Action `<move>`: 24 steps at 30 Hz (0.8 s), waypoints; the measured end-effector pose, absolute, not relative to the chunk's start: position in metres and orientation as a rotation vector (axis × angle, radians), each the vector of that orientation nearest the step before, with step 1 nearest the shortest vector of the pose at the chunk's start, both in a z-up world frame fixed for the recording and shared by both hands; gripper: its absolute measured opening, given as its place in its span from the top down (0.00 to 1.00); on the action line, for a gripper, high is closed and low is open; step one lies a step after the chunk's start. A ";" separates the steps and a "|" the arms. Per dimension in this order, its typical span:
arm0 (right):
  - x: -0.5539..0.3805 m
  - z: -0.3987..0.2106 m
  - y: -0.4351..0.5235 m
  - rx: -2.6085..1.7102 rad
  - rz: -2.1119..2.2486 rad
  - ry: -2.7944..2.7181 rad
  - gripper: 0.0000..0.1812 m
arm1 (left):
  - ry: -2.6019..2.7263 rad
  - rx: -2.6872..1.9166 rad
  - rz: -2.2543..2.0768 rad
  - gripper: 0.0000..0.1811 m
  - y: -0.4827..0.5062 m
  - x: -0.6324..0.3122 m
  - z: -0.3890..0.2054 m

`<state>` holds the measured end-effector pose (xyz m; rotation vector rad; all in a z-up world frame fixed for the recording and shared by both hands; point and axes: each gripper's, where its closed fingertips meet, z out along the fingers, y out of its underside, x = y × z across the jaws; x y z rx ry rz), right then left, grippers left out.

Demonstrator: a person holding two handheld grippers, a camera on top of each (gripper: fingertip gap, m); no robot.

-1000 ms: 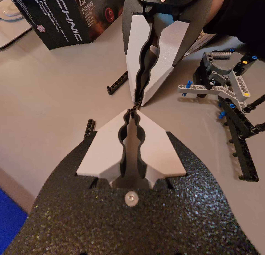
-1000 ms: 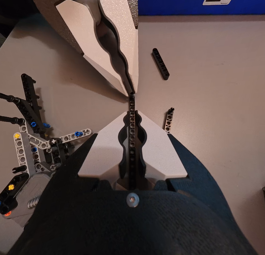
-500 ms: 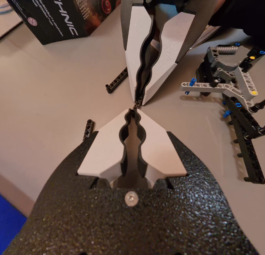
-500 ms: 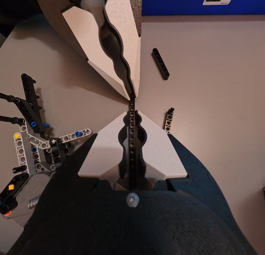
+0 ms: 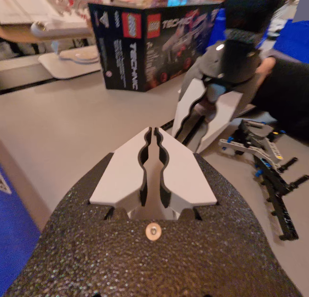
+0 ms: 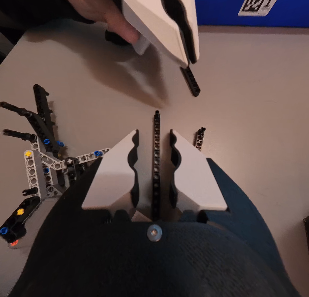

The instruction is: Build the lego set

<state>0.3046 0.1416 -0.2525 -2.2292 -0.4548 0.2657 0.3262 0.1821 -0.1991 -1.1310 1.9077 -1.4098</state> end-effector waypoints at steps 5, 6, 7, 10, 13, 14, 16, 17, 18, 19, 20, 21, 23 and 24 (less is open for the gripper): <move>0.323 -0.207 0.133 -2.114 0.218 -0.353 0.87 | 2.063 -1.139 -1.246 0.95 0.170 0.340 -0.213; 0.336 -0.208 0.128 -2.138 0.153 -0.313 0.90 | 2.101 -1.122 -1.193 0.94 0.167 0.345 -0.216; 0.350 -0.212 0.124 -2.174 0.085 -0.273 0.89 | 2.141 -1.118 -1.123 0.94 0.166 0.350 -0.221; 0.370 -0.229 0.121 -2.254 -0.014 -0.196 0.89 | 2.284 -1.131 -0.977 0.93 0.161 0.359 -0.242; 0.366 -0.243 0.127 -2.294 -0.017 -0.221 0.88 | 2.330 -1.118 -0.993 0.93 0.154 0.362 -0.249; 0.363 -0.247 0.130 -2.297 -0.014 -0.237 0.87 | 2.331 -1.110 -1.008 0.94 0.152 0.363 -0.249; 0.361 -0.256 0.133 -2.329 -0.031 -0.258 0.90 | 2.330 -1.118 -1.020 0.99 0.153 0.363 -0.251; 0.357 -0.256 0.135 -2.318 -0.012 -0.274 0.96 | 2.336 -1.115 -1.022 0.99 0.153 0.362 -0.252; 0.356 -0.258 0.135 -2.321 -0.008 -0.290 0.97 | 2.336 -1.109 -1.033 0.99 0.153 0.362 -0.252; 0.356 -0.258 0.135 -2.320 -0.014 -0.297 0.97 | 2.334 -1.104 -1.041 0.99 0.153 0.362 -0.252; 0.356 -0.258 0.135 -2.324 -0.010 -0.293 0.97 | 2.334 -1.101 -1.049 0.99 0.153 0.361 -0.252; 0.356 -0.258 0.135 -2.325 -0.002 -0.285 0.97 | 2.337 -1.102 -1.058 0.99 0.153 0.361 -0.252; 0.356 -0.258 0.135 -2.312 0.031 -0.251 0.97 | 2.337 -1.125 -1.084 0.99 0.152 0.361 -0.253; 0.356 -0.258 0.135 -2.303 0.054 -0.235 0.97 | 2.339 -1.133 -1.093 0.99 0.152 0.361 -0.253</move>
